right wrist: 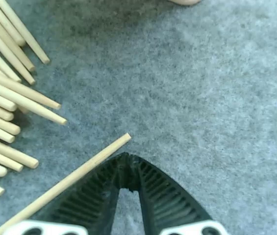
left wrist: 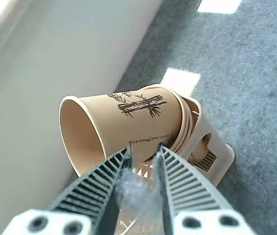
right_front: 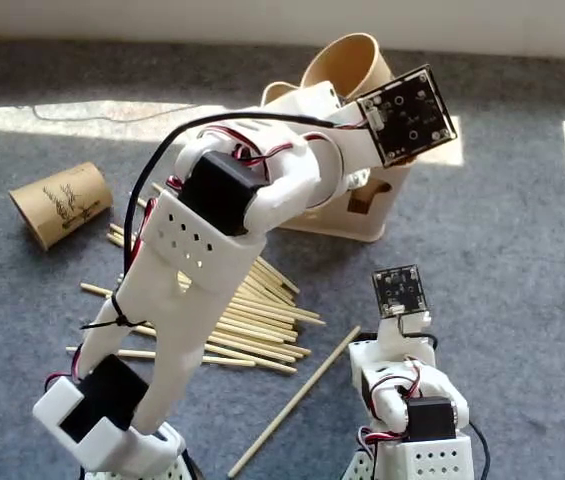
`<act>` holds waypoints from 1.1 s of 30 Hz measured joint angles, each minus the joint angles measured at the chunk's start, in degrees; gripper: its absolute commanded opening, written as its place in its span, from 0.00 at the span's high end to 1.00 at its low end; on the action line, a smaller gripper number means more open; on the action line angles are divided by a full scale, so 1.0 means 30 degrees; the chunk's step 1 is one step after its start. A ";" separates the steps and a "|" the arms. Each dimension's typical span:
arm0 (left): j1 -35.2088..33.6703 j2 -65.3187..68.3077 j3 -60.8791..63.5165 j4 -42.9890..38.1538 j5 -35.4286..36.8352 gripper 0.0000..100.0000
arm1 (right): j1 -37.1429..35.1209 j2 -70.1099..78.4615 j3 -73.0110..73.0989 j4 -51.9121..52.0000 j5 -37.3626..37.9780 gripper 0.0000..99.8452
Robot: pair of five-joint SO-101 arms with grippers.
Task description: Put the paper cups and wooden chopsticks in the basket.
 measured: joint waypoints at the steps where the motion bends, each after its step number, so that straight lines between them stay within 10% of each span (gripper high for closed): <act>1: 0.0029 0.0000 0.0000 0.0000 0.0000 0.90 | 0.0000 0.0000 0.0000 0.0000 0.0000 0.99; 33: 0.2198 0.0000 0.3722 -0.6447 0.0000 0.90 | 0.0000 0.0000 0.0000 0.0000 0.0000 0.99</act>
